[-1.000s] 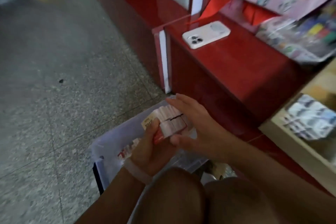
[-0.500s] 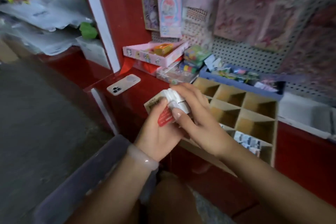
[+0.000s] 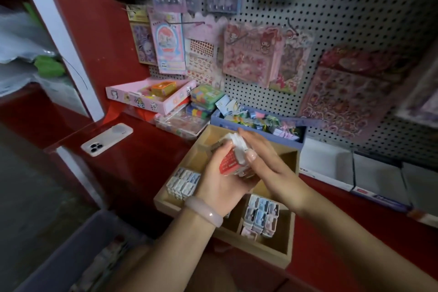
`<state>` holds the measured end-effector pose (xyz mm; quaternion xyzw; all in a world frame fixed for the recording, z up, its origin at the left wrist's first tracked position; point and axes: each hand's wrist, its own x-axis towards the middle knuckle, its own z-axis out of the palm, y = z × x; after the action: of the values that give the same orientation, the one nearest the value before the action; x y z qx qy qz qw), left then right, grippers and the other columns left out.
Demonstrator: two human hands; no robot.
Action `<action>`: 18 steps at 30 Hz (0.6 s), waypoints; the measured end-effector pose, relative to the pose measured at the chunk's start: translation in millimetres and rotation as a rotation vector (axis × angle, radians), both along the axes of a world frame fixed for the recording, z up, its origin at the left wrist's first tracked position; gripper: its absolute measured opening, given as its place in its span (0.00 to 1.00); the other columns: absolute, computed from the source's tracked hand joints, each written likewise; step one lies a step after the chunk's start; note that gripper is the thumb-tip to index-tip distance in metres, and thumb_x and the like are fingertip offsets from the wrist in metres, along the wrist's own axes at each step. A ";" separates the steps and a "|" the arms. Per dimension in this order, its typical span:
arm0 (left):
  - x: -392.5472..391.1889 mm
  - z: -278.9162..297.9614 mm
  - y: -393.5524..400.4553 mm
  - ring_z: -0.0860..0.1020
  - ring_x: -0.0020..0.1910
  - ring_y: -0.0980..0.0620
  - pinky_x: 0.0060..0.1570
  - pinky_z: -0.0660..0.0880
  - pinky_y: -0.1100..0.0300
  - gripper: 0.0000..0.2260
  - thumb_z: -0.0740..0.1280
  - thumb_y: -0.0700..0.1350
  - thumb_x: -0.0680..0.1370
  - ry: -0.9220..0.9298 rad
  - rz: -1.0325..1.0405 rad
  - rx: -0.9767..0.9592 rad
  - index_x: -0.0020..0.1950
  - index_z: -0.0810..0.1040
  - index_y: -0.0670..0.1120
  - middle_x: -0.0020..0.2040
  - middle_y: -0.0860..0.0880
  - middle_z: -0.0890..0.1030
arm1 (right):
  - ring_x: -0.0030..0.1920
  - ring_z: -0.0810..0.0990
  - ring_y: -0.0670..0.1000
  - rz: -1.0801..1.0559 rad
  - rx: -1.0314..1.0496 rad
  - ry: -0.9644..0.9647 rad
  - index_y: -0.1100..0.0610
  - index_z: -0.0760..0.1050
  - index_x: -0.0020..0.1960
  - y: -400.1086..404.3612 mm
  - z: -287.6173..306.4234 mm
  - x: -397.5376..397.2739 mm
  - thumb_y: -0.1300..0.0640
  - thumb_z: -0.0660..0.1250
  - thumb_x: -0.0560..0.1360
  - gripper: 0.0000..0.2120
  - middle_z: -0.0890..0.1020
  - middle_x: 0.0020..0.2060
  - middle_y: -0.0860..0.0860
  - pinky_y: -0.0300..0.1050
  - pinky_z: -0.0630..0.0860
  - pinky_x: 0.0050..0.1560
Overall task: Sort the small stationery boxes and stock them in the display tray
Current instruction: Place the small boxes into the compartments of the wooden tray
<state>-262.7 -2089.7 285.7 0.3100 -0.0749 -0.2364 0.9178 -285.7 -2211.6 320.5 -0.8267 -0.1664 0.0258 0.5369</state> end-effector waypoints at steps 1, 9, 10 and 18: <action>0.8 3.1 -3.1 0.76 0.57 0.45 0.59 0.69 0.50 0.25 0.73 0.55 0.66 0.017 0.000 -0.012 0.58 0.79 0.44 0.56 0.41 0.78 | 0.73 0.51 0.36 -0.010 0.020 0.028 0.30 0.58 0.65 -2.3 3.9 -0.2 0.35 0.54 0.72 0.21 0.58 0.72 0.38 0.45 0.51 0.74; 28.5 1.0 2.4 0.77 0.54 0.41 0.66 0.66 0.50 0.28 0.76 0.55 0.65 0.044 0.056 -0.070 0.57 0.77 0.38 0.51 0.38 0.78 | 0.56 0.72 0.45 -0.404 -0.212 -0.351 0.49 0.74 0.56 18.1 0.7 12.4 0.34 0.57 0.71 0.24 0.74 0.53 0.46 0.35 0.67 0.53; 31.4 1.8 6.5 0.80 0.48 0.43 0.59 0.74 0.52 0.24 0.73 0.55 0.66 0.067 0.091 -0.059 0.51 0.80 0.37 0.47 0.38 0.80 | 0.51 0.73 0.47 -0.472 -0.258 -0.407 0.52 0.76 0.52 26.4 -2.4 14.7 0.35 0.59 0.69 0.24 0.74 0.48 0.47 0.38 0.69 0.49; 65.6 -7.5 50.6 0.83 0.35 0.51 0.41 0.79 0.60 0.23 0.58 0.52 0.79 0.172 0.221 -0.026 0.32 0.84 0.42 0.35 0.45 0.82 | 0.43 0.76 0.51 -0.484 -0.215 -0.235 0.55 0.72 0.47 97.2 -1.8 54.6 0.50 0.73 0.70 0.13 0.78 0.42 0.51 0.42 0.70 0.41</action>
<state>-197.0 -2039.1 278.2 0.2829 0.0353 -0.1587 0.9453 -231.2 -2114.4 318.7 -0.8918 -0.0219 -0.1817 0.4137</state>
